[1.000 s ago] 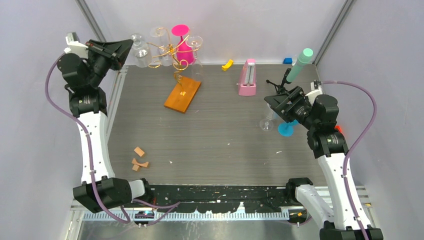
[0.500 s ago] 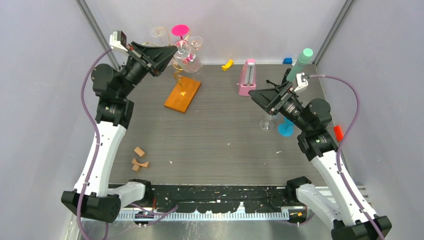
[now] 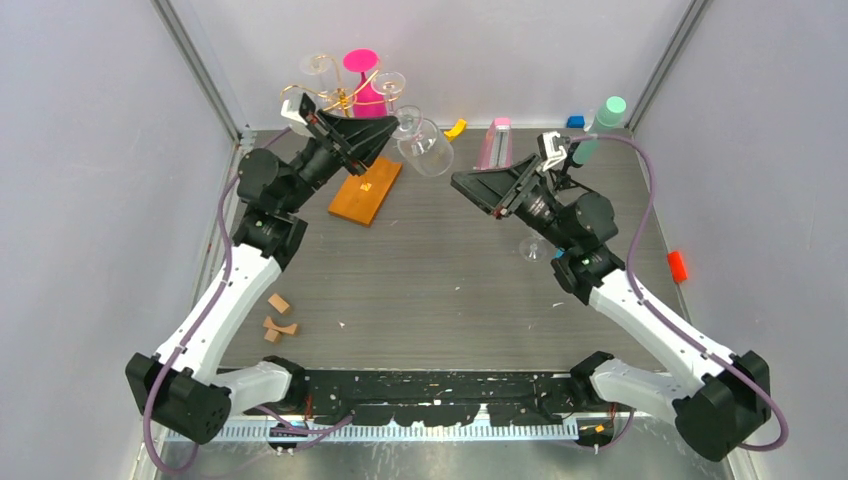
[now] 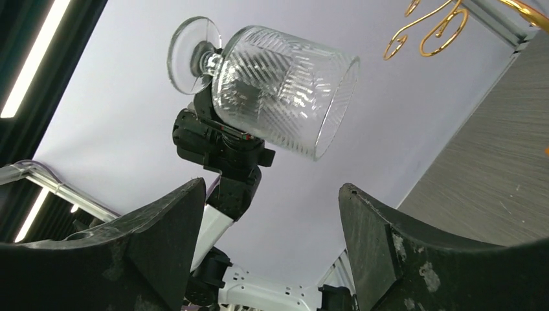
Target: Take the wine glass off the wine glass rack
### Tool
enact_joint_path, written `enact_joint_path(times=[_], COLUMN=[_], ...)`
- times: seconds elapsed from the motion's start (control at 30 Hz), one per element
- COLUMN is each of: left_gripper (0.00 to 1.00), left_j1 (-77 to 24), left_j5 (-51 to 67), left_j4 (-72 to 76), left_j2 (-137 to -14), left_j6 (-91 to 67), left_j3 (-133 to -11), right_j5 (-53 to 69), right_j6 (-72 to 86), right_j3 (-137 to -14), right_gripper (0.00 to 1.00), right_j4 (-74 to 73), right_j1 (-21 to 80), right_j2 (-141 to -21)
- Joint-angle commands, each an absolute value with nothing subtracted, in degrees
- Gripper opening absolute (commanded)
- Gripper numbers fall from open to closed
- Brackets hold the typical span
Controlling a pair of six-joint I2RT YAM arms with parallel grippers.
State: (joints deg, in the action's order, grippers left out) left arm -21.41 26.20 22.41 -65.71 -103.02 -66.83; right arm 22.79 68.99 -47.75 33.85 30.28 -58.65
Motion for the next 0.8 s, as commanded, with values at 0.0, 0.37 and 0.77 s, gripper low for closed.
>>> enact_joint_path(times=[0.0,0.37,0.77], left_gripper=[0.0,0.0,0.0], left_j1=[-23.67,-25.64,-26.96], left_j5=[25.26,24.71,21.8], left_j4=[31.34,31.51,36.82], left_j2=[-65.64,-66.05,-65.28], left_j6=[-106.22,-107.31,-110.61], left_j3=[-68.6,-67.19,-61.95], right_j5=[21.8,23.44,23.6], right_j6=[72.92,80.56,85.85], right_j3=[-48.97,-47.61,-48.6], right_gripper=[0.8,0.76,0.23], right_j4=[48.18,66.27,76.78], right_j1=[31.35,31.51,31.81], right_j2=[-62.06,-67.55,-70.03])
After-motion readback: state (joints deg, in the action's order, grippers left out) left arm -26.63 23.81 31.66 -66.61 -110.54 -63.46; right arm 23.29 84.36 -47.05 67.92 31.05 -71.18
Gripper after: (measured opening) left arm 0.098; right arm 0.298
